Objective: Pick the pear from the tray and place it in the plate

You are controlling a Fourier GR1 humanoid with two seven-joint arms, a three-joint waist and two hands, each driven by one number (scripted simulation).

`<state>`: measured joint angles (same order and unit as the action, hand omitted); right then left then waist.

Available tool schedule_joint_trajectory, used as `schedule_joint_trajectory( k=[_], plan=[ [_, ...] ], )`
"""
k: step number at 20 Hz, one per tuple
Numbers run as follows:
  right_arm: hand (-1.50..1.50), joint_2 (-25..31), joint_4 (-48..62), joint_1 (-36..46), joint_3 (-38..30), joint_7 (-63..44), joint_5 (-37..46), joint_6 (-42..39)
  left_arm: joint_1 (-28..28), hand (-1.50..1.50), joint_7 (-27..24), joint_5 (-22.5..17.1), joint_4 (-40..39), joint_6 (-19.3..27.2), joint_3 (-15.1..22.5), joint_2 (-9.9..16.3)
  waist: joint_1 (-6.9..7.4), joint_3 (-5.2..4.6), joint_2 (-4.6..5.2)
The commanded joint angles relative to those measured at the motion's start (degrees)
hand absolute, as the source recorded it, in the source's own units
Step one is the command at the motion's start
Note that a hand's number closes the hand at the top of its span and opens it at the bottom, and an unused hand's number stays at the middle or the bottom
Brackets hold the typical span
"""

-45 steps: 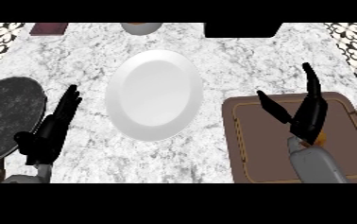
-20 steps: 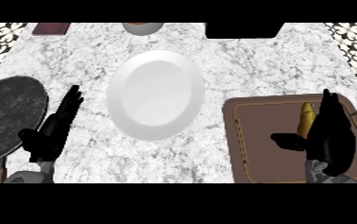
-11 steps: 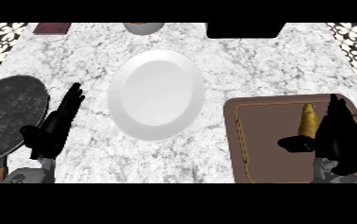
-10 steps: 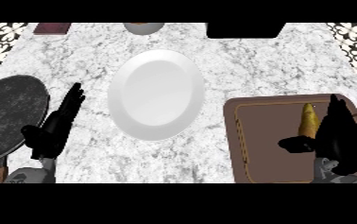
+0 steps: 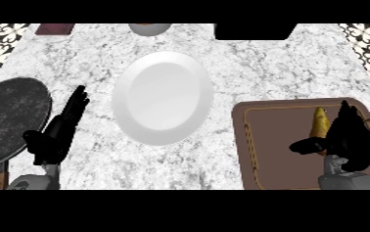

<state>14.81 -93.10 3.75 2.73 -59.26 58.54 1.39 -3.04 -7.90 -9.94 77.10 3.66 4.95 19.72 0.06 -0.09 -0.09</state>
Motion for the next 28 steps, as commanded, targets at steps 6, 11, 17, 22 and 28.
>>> schedule_joint_trajectory(
  k=[6,11,17,22,28],
  plan=[
    [-1.5,-1.41,7.77,2.09,-4.48,3.44,0.68,0.95,2.77,0.0,-0.5,2.56,2.16,-2.67,-2.61,-1.12,0.07,0.09,0.08],
    [1.5,-1.42,13.74,1.32,-3.35,11.2,-0.82,3.9,-0.23,0.0,-2.38,4.09,-2.1,-1.27,-1.55,-3.92,0.07,0.1,0.17],
    [1.5,0.47,10.81,2.5,-3.86,12.04,-0.75,0.82,-2.36,0.0,1.06,4.97,-0.64,-0.75,-3.06,-3.97,-0.06,0.09,0.1],
    [1.5,-0.4,3.22,-3.71,3.96,22.02,-2.3,-0.12,-0.31,0.0,-0.64,4.03,-1.99,-2.54,-4.07,-3.13,-0.57,0.06,-0.08],
    [1.5,0.61,-7.78,-11.4,11.91,33.75,-2.23,2.87,-0.2,0.0,-0.66,2.81,-1.36,-3.94,-5.24,-2.46,-0.82,0.07,-0.16]
  ],
)
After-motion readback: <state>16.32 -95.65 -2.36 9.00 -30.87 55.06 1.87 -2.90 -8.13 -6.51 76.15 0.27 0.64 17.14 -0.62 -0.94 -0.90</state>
